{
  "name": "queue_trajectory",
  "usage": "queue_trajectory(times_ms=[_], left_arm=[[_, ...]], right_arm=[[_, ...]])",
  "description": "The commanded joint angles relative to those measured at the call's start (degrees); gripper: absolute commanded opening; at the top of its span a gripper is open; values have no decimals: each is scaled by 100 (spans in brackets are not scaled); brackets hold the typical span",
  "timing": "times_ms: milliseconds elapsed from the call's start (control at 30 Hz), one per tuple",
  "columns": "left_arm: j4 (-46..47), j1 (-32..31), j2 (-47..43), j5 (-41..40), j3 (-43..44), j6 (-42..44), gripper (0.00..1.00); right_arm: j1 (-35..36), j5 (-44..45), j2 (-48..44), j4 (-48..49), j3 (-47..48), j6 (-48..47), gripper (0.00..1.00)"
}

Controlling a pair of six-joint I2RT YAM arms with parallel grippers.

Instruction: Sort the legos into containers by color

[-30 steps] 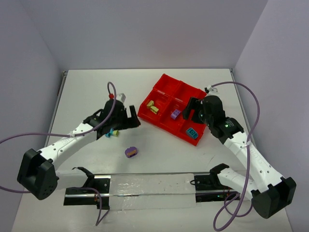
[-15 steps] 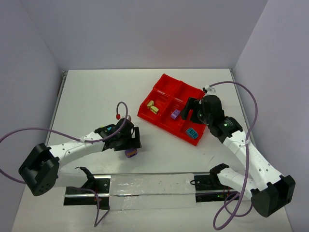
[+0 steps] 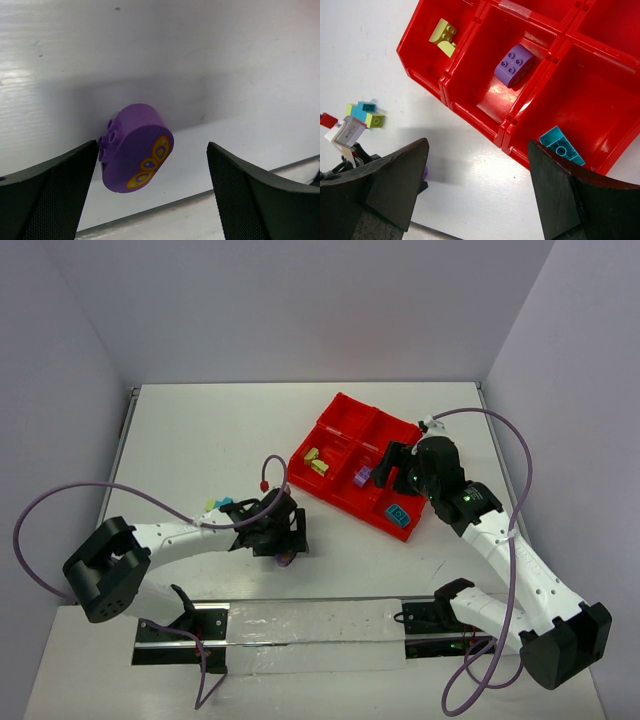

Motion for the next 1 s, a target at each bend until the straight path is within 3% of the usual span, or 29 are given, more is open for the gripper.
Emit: queue_trajectory(times_ms=[0,300,533,700,967], left_arm=[[317,-36,-61,195,424,-46,96],[-240,-36,-403,158,766,215,98],[-311,-11,-711,-51,216,233,97],[31,12,-852,375,-157,172,96],[1045,20,-269,1415,-121,76,94]], right_arm=[[23,-91,-65,283,-138,-21,87],[185,-259,-108,297,-521,46,87],[261,-257,-190,305,-666,101,87],[336,-220,-160,265,-648,103,87],[400,-131,-269,188,-616,166,87]])
